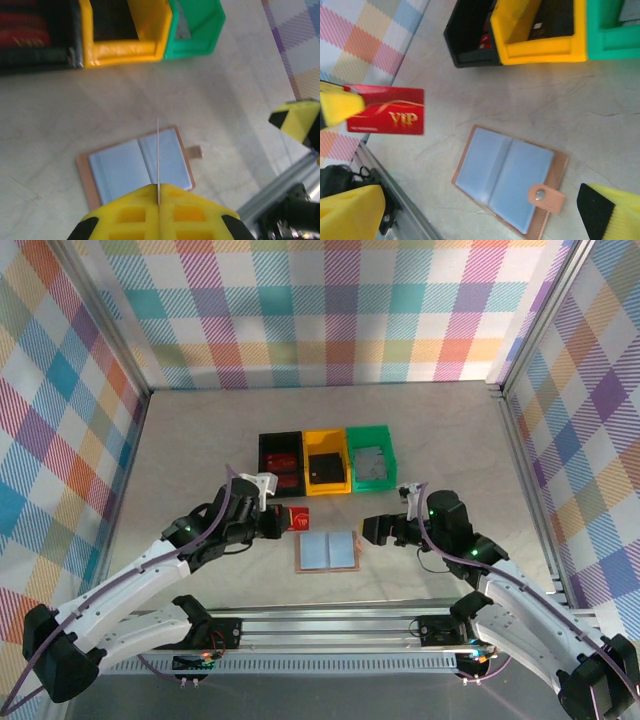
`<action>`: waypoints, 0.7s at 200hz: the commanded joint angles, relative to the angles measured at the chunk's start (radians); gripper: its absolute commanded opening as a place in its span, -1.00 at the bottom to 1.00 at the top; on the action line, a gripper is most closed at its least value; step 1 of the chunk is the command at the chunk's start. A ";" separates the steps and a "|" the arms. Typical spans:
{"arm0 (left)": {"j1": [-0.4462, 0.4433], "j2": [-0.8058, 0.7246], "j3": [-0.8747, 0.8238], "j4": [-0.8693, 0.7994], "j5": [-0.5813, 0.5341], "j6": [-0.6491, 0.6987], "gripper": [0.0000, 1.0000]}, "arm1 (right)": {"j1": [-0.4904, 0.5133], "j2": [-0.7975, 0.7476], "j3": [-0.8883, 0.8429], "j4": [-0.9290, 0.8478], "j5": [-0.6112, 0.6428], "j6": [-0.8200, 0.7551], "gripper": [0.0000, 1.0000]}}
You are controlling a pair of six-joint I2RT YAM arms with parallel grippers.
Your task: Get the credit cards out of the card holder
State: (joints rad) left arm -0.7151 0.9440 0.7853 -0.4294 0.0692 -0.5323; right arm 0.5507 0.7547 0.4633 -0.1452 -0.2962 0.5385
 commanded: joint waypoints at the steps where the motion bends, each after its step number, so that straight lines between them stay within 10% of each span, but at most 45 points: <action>1: 0.030 0.027 0.077 -0.080 -0.107 0.055 -1.00 | -0.006 -0.017 -0.020 -0.030 0.083 0.025 0.98; 70: 0.138 0.094 0.195 -0.018 -0.207 0.198 -1.00 | -0.014 -0.029 -0.048 -0.016 0.155 0.062 0.98; 140: 0.276 0.295 0.308 0.093 -0.068 0.237 -1.00 | -0.014 0.014 -0.057 0.013 0.136 0.066 0.98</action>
State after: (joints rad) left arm -0.4793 1.1790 1.0538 -0.4034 -0.0547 -0.3344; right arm 0.5423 0.7525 0.4175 -0.1589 -0.1570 0.5945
